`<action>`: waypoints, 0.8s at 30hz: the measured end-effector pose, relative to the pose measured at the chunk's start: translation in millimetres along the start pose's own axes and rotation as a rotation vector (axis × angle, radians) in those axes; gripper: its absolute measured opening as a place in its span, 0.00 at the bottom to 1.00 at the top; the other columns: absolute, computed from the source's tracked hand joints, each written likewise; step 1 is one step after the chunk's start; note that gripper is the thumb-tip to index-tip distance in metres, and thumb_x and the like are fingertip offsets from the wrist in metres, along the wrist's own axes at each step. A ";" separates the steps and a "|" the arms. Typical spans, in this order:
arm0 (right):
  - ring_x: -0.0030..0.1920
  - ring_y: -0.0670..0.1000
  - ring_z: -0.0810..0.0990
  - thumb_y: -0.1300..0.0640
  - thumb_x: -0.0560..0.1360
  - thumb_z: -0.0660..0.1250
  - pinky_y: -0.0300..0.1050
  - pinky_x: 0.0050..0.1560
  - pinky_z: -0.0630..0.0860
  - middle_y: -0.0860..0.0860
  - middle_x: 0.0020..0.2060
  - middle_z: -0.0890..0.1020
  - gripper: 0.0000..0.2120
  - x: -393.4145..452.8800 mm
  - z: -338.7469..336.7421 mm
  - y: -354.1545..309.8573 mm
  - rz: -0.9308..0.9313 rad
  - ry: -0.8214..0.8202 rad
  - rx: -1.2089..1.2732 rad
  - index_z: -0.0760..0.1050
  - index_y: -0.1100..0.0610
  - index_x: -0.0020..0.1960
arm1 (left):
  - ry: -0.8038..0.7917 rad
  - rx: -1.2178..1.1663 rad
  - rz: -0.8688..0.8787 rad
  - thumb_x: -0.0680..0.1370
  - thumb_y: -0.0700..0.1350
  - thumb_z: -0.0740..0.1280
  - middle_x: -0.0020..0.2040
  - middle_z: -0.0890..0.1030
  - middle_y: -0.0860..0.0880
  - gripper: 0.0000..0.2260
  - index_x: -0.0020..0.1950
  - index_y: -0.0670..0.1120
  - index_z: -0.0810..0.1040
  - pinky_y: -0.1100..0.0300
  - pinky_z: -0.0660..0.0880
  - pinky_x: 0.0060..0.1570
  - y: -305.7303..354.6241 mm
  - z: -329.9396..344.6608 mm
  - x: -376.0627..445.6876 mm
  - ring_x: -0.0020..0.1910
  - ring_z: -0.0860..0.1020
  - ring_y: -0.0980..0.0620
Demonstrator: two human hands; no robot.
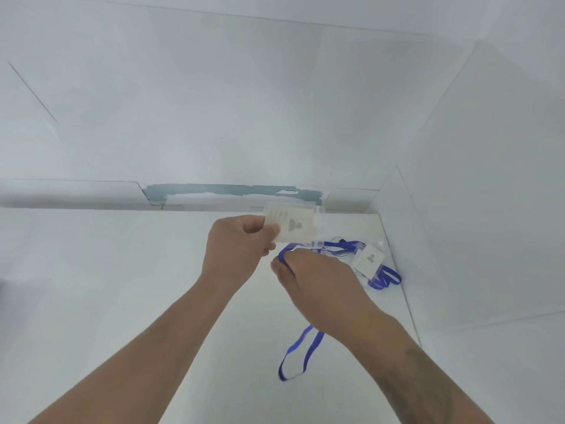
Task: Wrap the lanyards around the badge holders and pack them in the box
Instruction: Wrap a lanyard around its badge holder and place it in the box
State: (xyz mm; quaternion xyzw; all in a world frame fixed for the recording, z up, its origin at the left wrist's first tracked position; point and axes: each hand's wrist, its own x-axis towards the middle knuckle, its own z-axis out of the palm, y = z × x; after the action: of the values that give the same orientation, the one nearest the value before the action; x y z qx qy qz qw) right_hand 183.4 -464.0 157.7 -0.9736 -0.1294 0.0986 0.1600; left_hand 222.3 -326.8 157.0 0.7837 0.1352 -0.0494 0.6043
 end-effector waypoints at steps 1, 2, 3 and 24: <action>0.39 0.52 0.74 0.44 0.83 0.48 0.47 0.39 0.68 0.47 0.35 0.67 0.16 0.2 -7.7 -1.4 -0.027 -0.018 -0.043 0.66 0.50 0.43 | -0.014 0.071 0.032 0.75 0.44 0.71 0.34 0.85 0.55 0.07 0.41 0.55 0.85 0.54 0.83 0.45 -0.9 -4.2 -1.5 0.37 0.84 0.53; 0.41 0.52 0.74 0.45 0.83 0.50 0.47 0.40 0.69 0.47 0.36 0.69 0.15 0.7 -17.1 -2.9 -0.044 -0.038 -0.070 0.67 0.50 0.43 | -0.033 0.136 0.047 0.75 0.45 0.71 0.34 0.85 0.55 0.11 0.37 0.59 0.84 0.52 0.82 0.46 -3.2 -8.3 -2.7 0.37 0.84 0.52; 0.43 0.52 0.75 0.45 0.82 0.51 0.47 0.41 0.71 0.47 0.39 0.72 0.15 1.7 -26.9 -3.6 -0.050 -0.057 -0.079 0.70 0.51 0.45 | -0.054 0.191 0.049 0.75 0.46 0.70 0.33 0.85 0.55 0.12 0.34 0.59 0.83 0.49 0.82 0.46 -5.8 -12.2 -4.3 0.38 0.84 0.51; 0.31 0.42 0.71 0.53 0.80 0.62 0.33 0.32 0.66 0.44 0.34 0.79 0.15 -6.6 21.6 8.1 0.218 0.013 0.806 0.81 0.41 0.39 | -0.208 -0.510 -0.284 0.74 0.41 0.73 0.39 0.85 0.47 0.03 0.43 0.44 0.86 0.60 0.81 0.43 -11.4 -35.7 -21.1 0.36 0.82 0.52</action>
State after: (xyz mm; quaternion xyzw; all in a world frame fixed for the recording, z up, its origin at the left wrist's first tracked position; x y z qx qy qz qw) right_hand 173.9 -467.1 135.9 -0.8417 0.0243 0.1516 0.5176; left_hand 196.0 -293.0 160.9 0.5709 0.1888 -0.1778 0.7790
